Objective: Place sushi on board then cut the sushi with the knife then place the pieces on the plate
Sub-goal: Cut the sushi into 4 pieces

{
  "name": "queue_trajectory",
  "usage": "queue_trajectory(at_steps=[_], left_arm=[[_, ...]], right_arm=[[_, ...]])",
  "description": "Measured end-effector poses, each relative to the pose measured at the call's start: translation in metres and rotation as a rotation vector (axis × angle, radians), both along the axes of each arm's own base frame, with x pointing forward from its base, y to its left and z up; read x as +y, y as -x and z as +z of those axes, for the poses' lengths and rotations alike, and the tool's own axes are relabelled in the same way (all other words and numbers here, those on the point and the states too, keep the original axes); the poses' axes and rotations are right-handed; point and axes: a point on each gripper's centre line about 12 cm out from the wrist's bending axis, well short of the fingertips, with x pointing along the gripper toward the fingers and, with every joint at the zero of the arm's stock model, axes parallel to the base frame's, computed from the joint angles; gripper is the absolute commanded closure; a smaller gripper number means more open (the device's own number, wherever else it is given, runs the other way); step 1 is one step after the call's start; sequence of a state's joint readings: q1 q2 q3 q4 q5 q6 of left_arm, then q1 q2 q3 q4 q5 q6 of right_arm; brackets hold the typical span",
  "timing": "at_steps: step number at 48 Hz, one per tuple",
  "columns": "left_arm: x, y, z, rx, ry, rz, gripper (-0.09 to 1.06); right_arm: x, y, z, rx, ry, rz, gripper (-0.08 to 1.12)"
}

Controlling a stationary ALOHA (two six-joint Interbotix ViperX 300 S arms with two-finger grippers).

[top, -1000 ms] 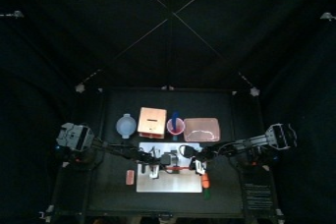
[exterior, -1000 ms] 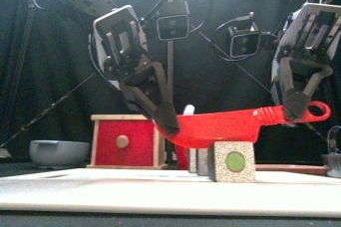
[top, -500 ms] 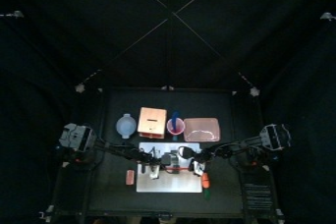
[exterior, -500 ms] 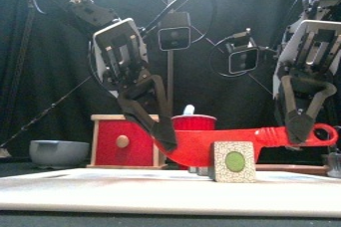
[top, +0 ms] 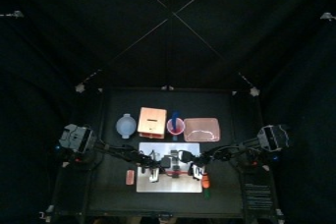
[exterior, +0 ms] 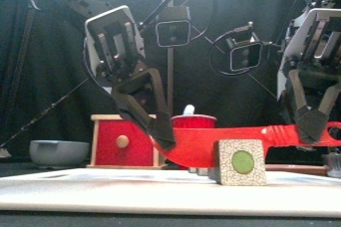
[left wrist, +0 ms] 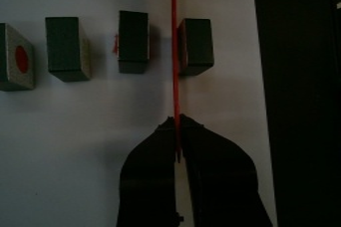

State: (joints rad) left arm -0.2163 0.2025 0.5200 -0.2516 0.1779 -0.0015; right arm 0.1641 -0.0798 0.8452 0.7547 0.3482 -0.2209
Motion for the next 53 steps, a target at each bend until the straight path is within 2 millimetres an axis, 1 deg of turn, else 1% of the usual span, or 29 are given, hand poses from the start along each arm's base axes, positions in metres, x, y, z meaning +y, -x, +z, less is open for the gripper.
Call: queue_trajectory(at_steps=[10,15,19,24,32,36,44,49,53], left_arm=[[-0.001,0.0,0.0,-0.001,0.001,-0.002,0.63],[0.0,-0.001,0.004,-0.006,0.003,-0.001,0.63],[-0.001,-0.001,0.014,-0.02,0.003,-0.008,0.63],[0.0,0.0,0.033,-0.058,-0.008,-0.027,0.63],[0.006,0.001,0.059,-0.136,-0.063,-0.067,0.61],[0.013,0.0,0.065,-0.166,-0.089,-0.07,0.56],[0.026,-0.005,0.07,-0.199,-0.105,-0.049,0.4],[0.031,-0.007,0.072,-0.216,-0.116,-0.043,0.32],[0.032,-0.007,0.072,-0.219,-0.129,-0.052,0.29]], right_arm=[[0.001,-0.001,0.002,-0.007,0.005,0.011,0.75],[0.001,0.0,0.007,-0.015,0.007,0.026,0.75],[-0.001,0.001,0.017,-0.029,-0.002,0.035,0.75],[-0.005,0.0,0.038,-0.071,-0.01,0.046,0.75],[-0.019,0.003,0.062,-0.125,0.0,0.039,0.75],[-0.026,0.008,0.073,-0.153,0.009,0.037,0.75],[-0.035,0.021,0.079,-0.163,0.004,0.007,0.75],[-0.037,0.03,0.082,-0.176,0.001,0.004,0.75],[-0.037,0.039,0.086,-0.193,-0.002,0.007,0.75]])
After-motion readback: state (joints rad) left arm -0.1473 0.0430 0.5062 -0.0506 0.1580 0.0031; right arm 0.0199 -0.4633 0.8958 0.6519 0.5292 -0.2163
